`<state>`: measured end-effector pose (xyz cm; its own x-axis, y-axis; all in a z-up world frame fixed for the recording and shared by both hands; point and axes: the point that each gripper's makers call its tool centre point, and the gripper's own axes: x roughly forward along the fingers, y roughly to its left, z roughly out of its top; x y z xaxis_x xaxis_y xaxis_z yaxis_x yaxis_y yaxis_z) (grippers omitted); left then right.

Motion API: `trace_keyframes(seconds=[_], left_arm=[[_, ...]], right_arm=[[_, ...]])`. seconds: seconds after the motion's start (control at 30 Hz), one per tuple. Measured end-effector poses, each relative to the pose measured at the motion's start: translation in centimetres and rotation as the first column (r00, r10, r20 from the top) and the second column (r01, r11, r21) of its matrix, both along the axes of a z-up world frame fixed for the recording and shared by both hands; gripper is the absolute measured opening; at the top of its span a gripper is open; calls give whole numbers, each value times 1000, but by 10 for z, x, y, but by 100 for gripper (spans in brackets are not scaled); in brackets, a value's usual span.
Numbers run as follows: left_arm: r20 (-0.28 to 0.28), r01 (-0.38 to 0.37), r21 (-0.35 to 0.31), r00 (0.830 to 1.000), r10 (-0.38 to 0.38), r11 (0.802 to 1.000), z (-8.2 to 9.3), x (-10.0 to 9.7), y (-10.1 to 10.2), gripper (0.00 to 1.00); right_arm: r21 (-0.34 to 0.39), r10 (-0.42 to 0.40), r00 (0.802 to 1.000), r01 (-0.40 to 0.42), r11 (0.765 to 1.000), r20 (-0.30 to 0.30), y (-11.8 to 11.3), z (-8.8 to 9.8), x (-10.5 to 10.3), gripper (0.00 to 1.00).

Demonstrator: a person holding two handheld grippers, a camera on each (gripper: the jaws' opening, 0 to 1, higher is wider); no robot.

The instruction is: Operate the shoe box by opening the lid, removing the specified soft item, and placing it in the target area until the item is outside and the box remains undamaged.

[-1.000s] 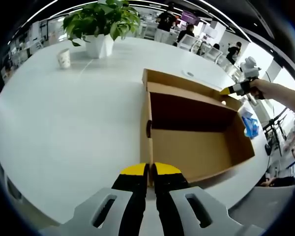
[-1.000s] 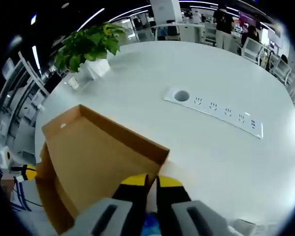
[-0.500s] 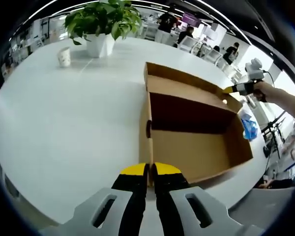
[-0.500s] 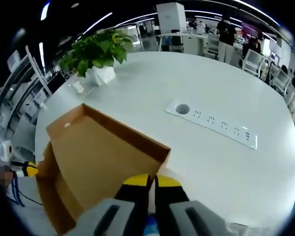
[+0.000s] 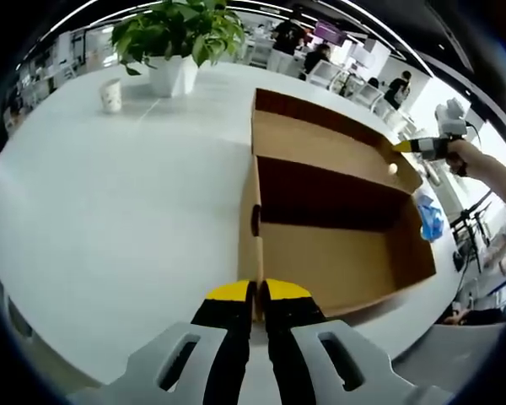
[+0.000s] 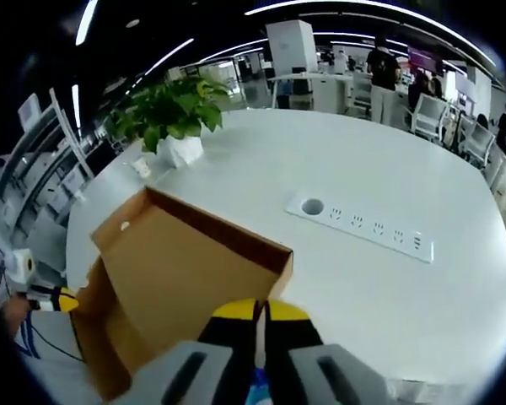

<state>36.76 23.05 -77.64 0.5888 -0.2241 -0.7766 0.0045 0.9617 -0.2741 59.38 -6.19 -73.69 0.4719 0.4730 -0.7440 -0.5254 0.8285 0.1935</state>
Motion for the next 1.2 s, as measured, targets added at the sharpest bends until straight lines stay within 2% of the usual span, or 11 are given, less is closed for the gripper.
trace_keyframes(seconds=[0.23,0.47,1.2], left_arm=[[10,-23,-42,1000,24,999,1,-1,0,2],[8,-15,-36,1000,16,999,1,0,0,2],[15,-9,-38,1000,9,999,0,2,1,3]], right_arm=[[27,2,999,-3,1000,37,1,18,-6,0],[59,0,998,-4,998,69,1,32,-14,0],[74,59,987,-70,995,148,1,59,-36,0]])
